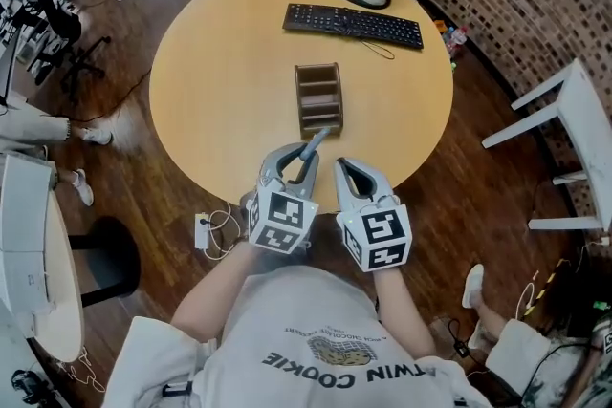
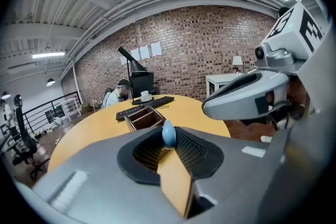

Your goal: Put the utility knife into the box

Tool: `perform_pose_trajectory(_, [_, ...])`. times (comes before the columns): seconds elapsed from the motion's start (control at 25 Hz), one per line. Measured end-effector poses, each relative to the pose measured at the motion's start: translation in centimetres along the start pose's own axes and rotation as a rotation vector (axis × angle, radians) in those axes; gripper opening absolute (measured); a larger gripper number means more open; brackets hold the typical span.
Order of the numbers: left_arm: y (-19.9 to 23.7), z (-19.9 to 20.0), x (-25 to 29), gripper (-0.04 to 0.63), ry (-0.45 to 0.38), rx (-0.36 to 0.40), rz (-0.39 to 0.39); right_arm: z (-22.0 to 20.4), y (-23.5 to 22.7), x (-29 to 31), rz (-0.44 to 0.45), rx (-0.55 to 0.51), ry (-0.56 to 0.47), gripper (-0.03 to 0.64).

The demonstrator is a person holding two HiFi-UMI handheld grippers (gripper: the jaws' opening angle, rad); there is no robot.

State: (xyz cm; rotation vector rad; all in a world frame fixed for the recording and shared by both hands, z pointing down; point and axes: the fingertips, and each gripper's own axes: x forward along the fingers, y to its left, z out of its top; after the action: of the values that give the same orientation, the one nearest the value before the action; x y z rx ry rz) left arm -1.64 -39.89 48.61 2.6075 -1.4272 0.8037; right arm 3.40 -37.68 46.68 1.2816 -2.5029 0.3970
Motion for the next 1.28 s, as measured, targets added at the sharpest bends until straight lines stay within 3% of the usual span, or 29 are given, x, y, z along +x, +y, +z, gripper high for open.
perform_pose_trajectory(0.2, [0.7,-0.3,2.2,0.072,0.050,0.187,-0.044,0.4,-0.7,1.4,-0.010,0.007,-0.004,0.002])
perform_pose_trajectory(0.84, [1.5,-2.3,6.9,0.072,0.243,0.649,-0.150,0.3,-2.3,3.4,-0.031,0.046,-0.011,0.003])
perform_pose_trajectory(1.28, [1.9,-4.0,9.0,0.072,0.437,0.835,-0.253,0.3,-2.9,3.3,-0.059,0.051,0.003,0.002])
